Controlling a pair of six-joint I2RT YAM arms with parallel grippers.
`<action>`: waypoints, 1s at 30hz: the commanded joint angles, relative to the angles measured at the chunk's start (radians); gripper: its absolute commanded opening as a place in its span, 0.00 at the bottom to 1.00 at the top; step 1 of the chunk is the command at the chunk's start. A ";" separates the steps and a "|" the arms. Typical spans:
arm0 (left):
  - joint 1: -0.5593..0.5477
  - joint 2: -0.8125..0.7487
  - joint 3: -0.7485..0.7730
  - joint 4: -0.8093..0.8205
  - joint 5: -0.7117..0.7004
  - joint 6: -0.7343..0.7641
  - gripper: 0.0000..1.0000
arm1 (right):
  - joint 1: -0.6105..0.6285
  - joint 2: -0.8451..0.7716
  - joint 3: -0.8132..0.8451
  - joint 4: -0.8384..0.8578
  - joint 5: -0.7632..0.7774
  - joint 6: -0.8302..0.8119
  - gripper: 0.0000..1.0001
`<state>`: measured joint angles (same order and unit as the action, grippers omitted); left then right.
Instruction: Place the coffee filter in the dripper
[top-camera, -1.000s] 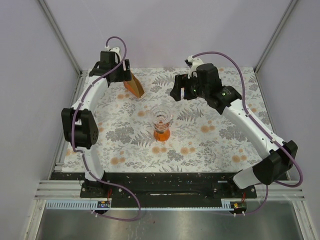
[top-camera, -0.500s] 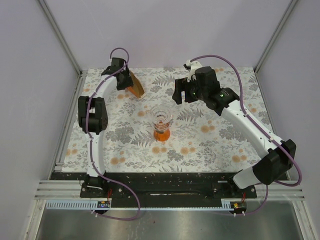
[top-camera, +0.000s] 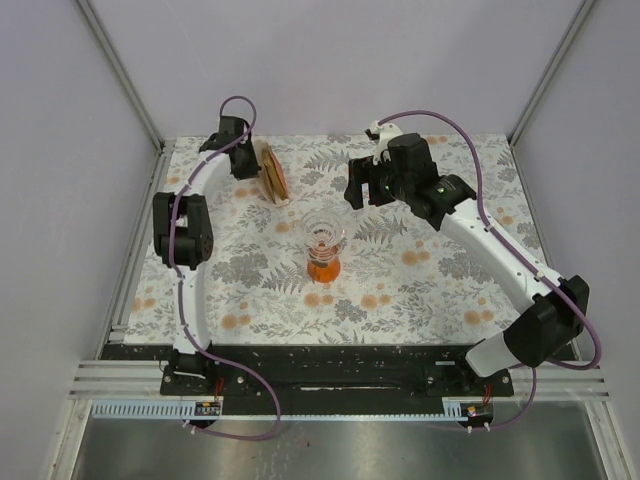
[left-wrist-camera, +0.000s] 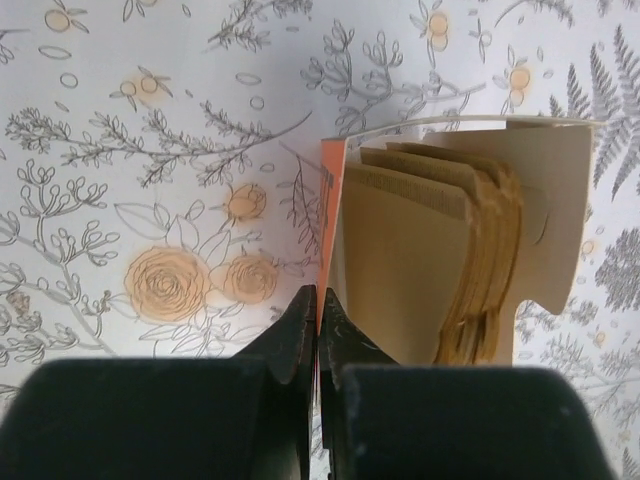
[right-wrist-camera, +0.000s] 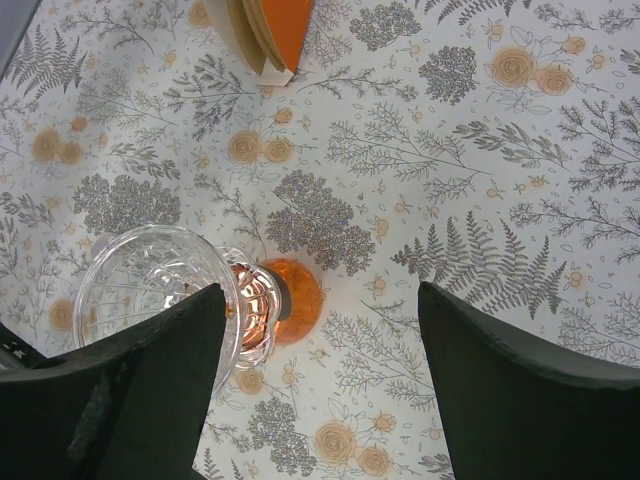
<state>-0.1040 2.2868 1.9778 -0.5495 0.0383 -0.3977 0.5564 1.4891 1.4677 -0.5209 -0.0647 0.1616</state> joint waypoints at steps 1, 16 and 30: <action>0.023 -0.151 -0.075 0.031 0.086 0.103 0.00 | -0.003 -0.035 0.002 0.009 0.011 -0.004 0.85; 0.030 -0.699 -0.458 -0.231 0.279 0.651 0.00 | 0.029 -0.059 0.126 0.021 -0.112 0.006 0.77; -0.109 -1.010 -0.378 -0.587 0.204 0.964 0.00 | 0.191 0.151 0.362 0.131 -0.283 -0.039 0.79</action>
<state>-0.1535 1.3296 1.5524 -1.0309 0.3115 0.4461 0.7387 1.6089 1.7798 -0.4747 -0.2584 0.1272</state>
